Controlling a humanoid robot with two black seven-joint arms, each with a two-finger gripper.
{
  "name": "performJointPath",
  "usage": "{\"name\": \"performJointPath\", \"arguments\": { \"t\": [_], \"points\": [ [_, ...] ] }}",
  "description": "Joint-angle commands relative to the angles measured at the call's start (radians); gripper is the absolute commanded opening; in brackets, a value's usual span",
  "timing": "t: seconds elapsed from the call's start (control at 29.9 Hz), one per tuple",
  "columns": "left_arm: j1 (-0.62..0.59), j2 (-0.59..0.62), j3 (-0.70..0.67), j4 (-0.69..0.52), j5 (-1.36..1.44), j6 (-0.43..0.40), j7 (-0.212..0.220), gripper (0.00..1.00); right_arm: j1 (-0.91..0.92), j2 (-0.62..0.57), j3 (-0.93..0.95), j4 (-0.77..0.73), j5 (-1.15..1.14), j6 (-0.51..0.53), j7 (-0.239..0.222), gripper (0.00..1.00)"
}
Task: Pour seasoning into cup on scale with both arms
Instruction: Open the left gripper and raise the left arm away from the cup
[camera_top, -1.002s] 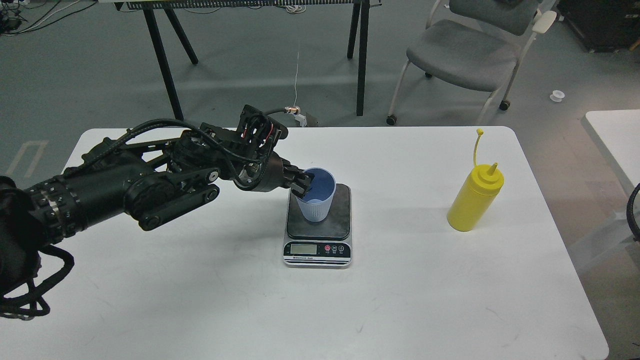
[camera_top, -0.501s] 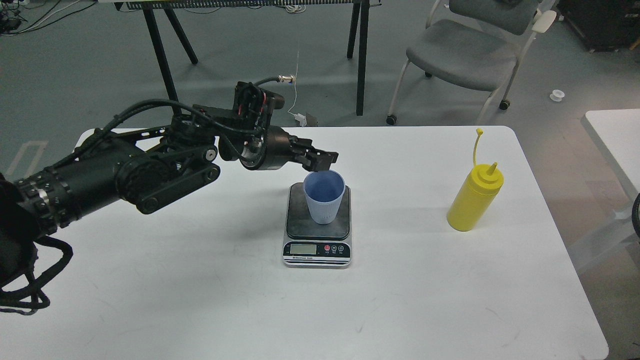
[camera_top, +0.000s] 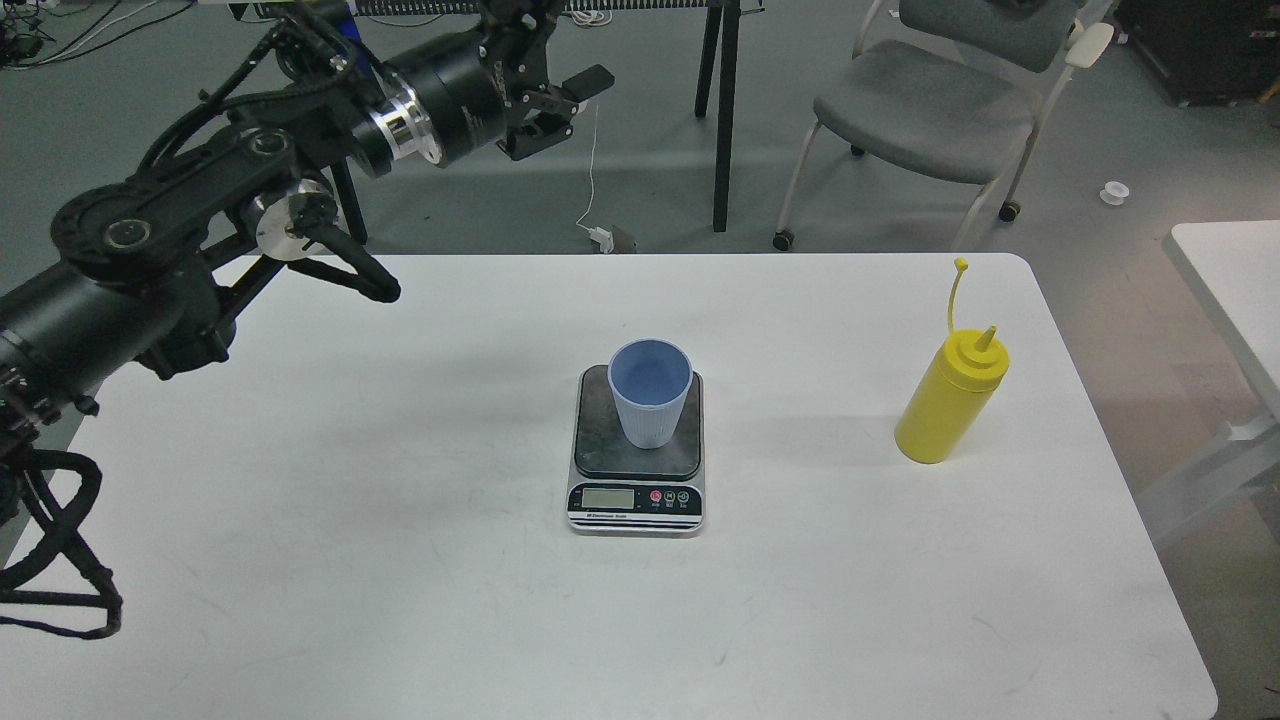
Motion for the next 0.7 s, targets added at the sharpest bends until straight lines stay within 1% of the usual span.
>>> {"name": "performJointPath", "arguments": {
  "t": [0.0, 0.17, 0.3, 0.37, 0.47, 0.67],
  "points": [
    [0.055, 0.001, -0.105, 0.02, -0.209, -0.002, 0.001, 0.99, -0.124, 0.005, 0.016, 0.093, 0.015, 0.0, 0.008, 1.0],
    [0.147, 0.001, -0.302, 0.08, -0.342, -0.009, 0.003, 0.99, -0.288, 0.015, 0.015, 0.189, 0.086, 0.0, 0.018, 1.0],
    [0.23, -0.004, -0.428, 0.112, -0.405, -0.011, 0.006, 0.99, -0.382, 0.069, 0.008, 0.226, 0.086, 0.0, 0.021, 1.0],
    [0.272, -0.007, -0.463, 0.115, -0.429, -0.009, 0.007, 0.99, -0.412, 0.095, 0.004, 0.249, 0.081, 0.0, 0.021, 1.0],
    [0.319, -0.009, -0.475, 0.115, -0.439, -0.009, 0.003, 0.99, -0.42, 0.13, -0.002, 0.268, 0.078, 0.0, 0.021, 1.0],
    [0.342, -0.009, -0.475, 0.114, -0.437, -0.006, 0.003, 1.0, -0.391, 0.25, -0.01, 0.259, 0.019, 0.0, 0.02, 1.0]
  ]
}}
